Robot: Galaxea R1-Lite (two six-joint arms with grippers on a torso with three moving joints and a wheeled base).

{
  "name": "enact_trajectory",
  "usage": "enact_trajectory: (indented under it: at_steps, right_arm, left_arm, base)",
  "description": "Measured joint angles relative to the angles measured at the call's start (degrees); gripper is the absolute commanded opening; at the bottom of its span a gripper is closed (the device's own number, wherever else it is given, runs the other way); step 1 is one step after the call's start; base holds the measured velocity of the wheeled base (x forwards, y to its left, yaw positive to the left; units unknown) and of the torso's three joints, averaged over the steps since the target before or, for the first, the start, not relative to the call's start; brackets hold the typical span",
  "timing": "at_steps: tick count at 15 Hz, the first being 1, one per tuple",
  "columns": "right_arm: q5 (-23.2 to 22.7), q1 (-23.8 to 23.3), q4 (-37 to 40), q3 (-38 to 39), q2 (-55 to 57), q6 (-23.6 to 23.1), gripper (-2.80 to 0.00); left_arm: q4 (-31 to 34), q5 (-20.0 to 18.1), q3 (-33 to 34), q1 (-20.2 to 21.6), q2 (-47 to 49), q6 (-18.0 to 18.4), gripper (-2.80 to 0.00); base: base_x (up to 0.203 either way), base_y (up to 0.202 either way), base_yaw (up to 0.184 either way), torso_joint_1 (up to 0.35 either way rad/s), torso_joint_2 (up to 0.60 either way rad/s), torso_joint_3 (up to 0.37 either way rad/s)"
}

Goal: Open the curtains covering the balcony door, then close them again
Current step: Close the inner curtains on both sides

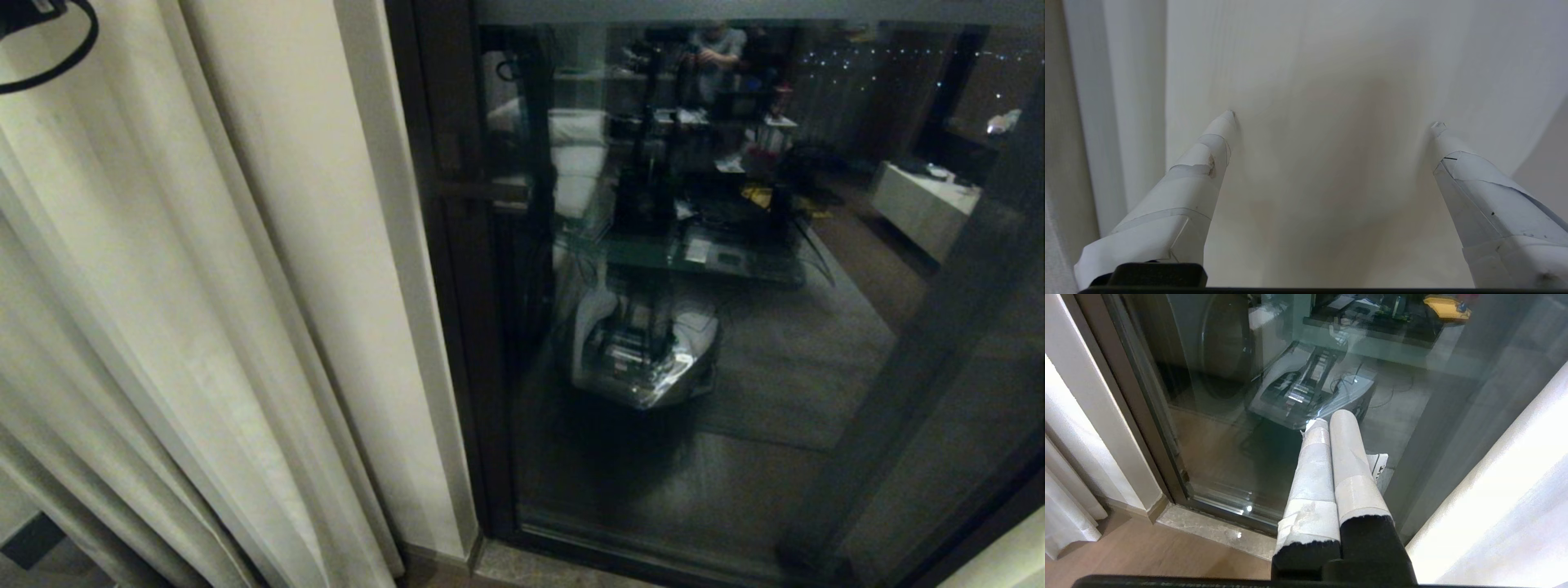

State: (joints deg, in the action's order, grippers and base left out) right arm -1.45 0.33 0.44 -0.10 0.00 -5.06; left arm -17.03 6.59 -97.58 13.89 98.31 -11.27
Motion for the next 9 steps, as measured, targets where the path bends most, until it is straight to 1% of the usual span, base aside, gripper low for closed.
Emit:
enact_trajectory:
  at_steps: [1, 4, 5, 7, 9]
  right_arm:
    - [0.0, 0.0, 0.0, 0.0, 0.0, 0.0, -2.80]
    - [0.0, 0.0, 0.0, 0.0, 0.0, 0.0, -2.80]
    - [0.0, 0.0, 0.0, 0.0, 0.0, 0.0, -2.80]
    - [0.0, 0.0, 0.0, 0.0, 0.0, 0.0, -2.80]
    - [0.0, 0.0, 0.0, 0.0, 0.0, 0.0, -2.80]
  left_arm:
    - [0.0, 0.0, -0.1, 0.2, 0.4, 0.0, -2.80]
    - [0.0, -0.1, -0.4, 0.3, 0.9, 0.1, -2.80]
    - [-0.2, -0.7, -0.4, 0.3, 0.9, 0.1, -2.80]
    - [-1.8, -1.4, -0.4, 0.1, 0.9, 0.1, -2.80]
    - [-3.3, -1.3, -0.2, -0.4, 0.9, 0.2, -2.80]
  base:
    - [0.000, 0.000, 0.000, 0.000, 0.00, 0.000]
    - [0.000, 0.000, 0.000, 0.000, 0.00, 0.000]
    - [0.000, 0.000, 0.000, 0.000, 0.00, 0.000]
    - [0.000, 0.000, 0.000, 0.000, 0.00, 0.000]
    - [0.000, 0.000, 0.000, 0.000, 0.00, 0.000]
